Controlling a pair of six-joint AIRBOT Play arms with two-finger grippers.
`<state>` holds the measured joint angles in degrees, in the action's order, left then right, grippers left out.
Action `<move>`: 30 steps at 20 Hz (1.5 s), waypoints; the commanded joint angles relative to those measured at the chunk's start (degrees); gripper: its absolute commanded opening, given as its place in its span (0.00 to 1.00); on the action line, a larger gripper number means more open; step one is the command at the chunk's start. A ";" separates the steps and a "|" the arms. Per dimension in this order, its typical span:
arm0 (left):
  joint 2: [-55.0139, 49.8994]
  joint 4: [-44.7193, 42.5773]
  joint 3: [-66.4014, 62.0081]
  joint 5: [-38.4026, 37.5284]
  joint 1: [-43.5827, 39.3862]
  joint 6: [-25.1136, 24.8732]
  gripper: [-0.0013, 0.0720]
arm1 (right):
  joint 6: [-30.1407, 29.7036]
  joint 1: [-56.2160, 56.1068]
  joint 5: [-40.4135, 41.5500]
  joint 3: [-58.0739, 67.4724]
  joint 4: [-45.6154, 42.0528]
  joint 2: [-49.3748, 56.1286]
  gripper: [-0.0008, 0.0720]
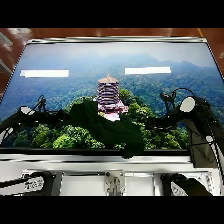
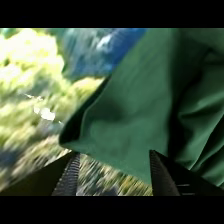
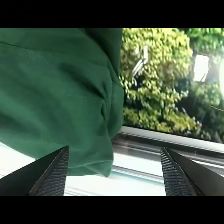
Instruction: Fold the shirts.
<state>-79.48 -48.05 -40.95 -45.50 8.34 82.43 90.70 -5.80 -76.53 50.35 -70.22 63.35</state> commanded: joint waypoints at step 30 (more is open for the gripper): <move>20.61 -7.02 -23.76 -1.09 -0.02 -6.54 0.07 | -2.67 -13.18 4.42 3.15 -18.53 -7.61 0.10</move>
<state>-64.47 -51.88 -55.77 -46.83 8.27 76.34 87.37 -18.57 -67.18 42.87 -74.19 59.88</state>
